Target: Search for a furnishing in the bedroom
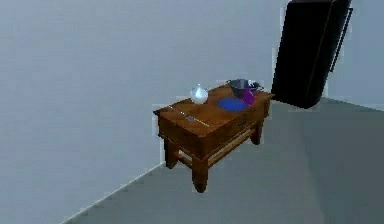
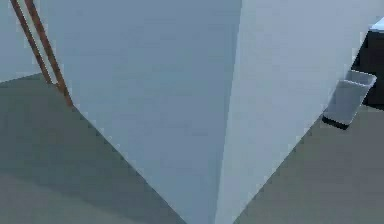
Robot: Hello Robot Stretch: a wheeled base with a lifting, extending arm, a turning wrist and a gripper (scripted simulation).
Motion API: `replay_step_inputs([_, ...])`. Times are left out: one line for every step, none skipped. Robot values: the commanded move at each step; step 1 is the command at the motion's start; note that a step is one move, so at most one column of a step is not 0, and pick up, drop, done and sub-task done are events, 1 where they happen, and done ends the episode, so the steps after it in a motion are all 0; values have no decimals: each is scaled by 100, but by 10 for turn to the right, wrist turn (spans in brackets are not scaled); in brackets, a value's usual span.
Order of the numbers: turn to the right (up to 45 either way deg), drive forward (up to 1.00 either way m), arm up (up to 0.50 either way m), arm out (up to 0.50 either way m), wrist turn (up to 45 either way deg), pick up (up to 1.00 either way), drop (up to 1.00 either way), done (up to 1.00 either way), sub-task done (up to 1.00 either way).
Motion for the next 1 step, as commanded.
replay_step_inputs([360,0,0,0,0,0,0,0,0])
